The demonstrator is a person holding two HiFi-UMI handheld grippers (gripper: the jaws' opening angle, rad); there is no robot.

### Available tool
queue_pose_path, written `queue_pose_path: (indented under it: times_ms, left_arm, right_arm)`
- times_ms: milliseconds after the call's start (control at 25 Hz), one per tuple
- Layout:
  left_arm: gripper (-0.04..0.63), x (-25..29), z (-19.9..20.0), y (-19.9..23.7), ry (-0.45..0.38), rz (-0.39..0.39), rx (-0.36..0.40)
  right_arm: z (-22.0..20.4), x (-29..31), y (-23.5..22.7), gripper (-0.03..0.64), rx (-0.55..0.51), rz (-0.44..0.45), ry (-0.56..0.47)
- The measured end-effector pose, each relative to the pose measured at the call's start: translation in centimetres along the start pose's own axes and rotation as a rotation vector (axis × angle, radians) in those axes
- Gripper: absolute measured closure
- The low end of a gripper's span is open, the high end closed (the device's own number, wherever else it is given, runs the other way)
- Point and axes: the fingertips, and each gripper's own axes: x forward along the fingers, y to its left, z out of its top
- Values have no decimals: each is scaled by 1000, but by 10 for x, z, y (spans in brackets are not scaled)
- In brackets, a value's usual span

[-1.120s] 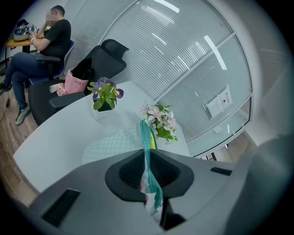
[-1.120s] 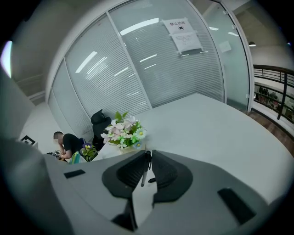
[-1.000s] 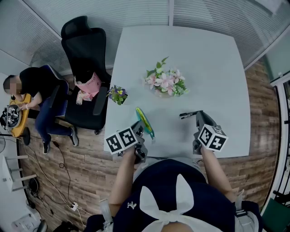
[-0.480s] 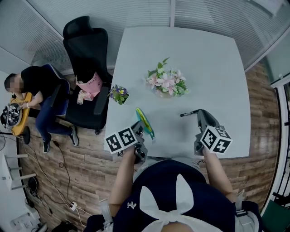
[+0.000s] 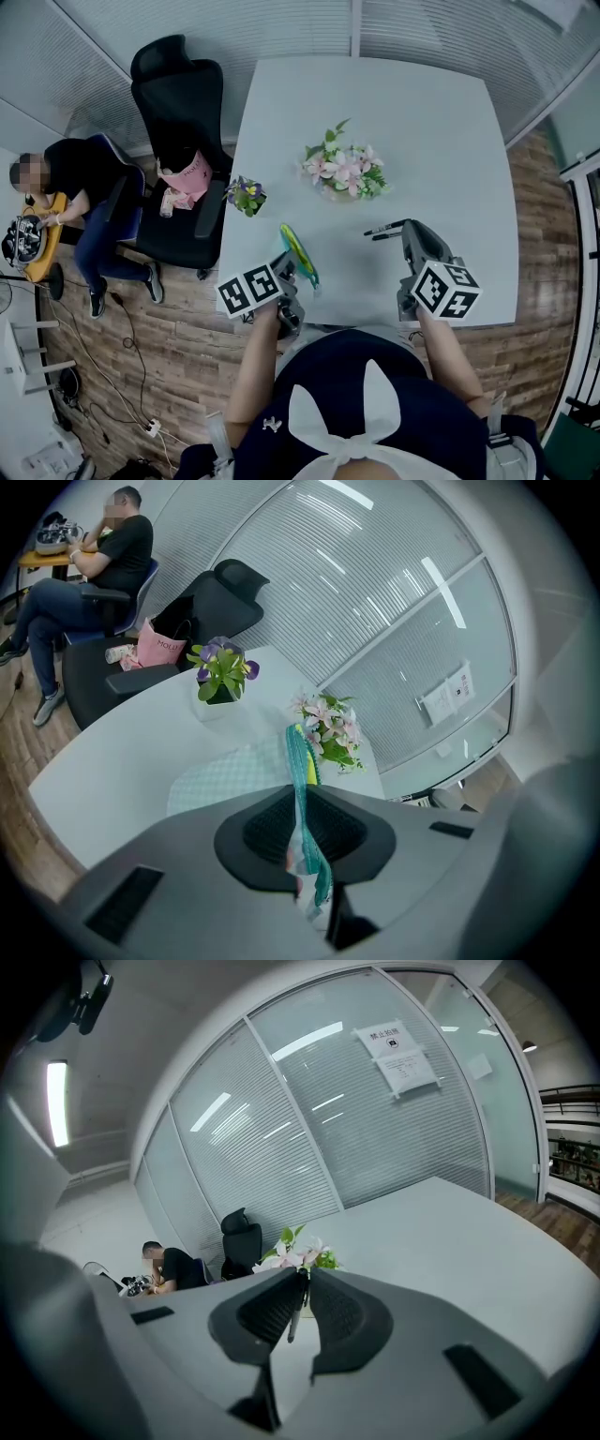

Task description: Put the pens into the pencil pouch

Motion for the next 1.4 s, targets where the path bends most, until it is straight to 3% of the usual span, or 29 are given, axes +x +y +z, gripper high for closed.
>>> queue_pose_path:
  times_ms: [680, 1400]
  left_arm:
    - [546, 5, 1, -2, 2, -9, -16]
    - [546, 13, 1, -9, 25, -23, -5]
  right_arm:
    - [17, 6, 63, 569, -26, 165, -21]
    - [21, 11, 112, 569, -50, 281, -19]
